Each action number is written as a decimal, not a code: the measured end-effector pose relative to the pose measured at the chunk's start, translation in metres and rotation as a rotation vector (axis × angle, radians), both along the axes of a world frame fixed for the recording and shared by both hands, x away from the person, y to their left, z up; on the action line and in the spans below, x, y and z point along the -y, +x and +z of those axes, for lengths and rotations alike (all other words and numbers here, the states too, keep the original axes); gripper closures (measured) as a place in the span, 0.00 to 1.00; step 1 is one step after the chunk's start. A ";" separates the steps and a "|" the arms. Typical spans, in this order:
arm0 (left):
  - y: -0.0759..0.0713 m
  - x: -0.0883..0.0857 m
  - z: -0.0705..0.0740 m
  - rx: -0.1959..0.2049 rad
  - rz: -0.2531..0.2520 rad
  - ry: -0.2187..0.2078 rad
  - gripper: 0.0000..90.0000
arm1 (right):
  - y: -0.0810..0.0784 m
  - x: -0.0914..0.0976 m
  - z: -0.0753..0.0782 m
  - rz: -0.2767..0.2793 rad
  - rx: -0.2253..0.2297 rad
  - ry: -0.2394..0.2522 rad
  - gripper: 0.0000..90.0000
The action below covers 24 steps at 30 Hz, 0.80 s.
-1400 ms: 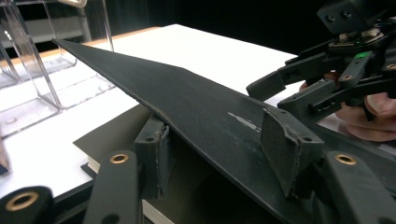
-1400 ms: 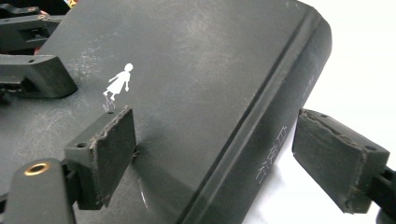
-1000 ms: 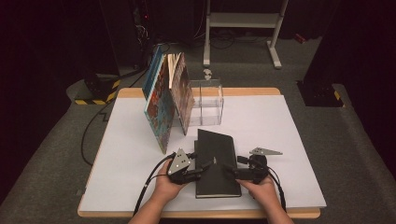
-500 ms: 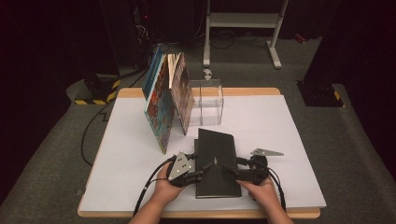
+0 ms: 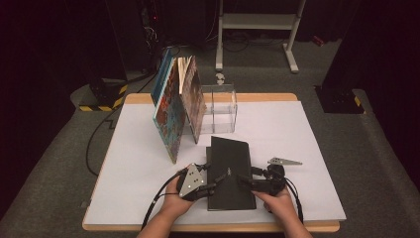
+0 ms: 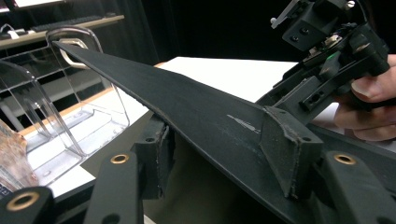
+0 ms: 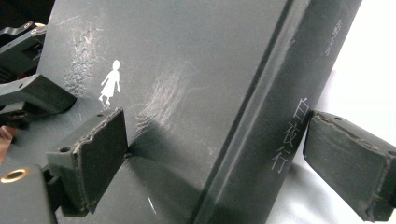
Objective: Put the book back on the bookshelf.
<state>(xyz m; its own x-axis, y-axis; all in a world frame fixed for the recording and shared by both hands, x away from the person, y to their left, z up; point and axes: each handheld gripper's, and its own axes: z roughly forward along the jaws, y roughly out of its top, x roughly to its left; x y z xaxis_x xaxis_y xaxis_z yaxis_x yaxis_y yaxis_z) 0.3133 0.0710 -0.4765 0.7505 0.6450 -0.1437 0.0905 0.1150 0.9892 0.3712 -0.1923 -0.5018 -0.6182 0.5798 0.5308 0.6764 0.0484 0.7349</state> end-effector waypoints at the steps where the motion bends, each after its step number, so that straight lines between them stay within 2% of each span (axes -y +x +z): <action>1: -0.001 0.000 0.000 0.009 -0.002 0.002 0.51 | 0.000 0.000 0.000 0.003 -0.001 0.003 0.07; 5: -0.003 0.001 0.000 0.037 -0.006 -0.001 0.51 | 0.000 0.002 0.000 0.008 -0.009 0.021 0.07; 10: -0.004 0.001 0.000 0.047 -0.008 0.007 0.51 | 0.000 0.002 0.000 0.009 -0.009 0.027 0.07; 15: -0.008 0.002 0.000 0.087 -0.016 0.009 0.51 | 0.000 0.003 0.000 0.015 -0.010 0.048 0.07; 24: -0.012 0.002 0.001 0.136 -0.033 0.018 0.51 | 0.000 0.005 0.001 0.028 0.001 0.070 0.07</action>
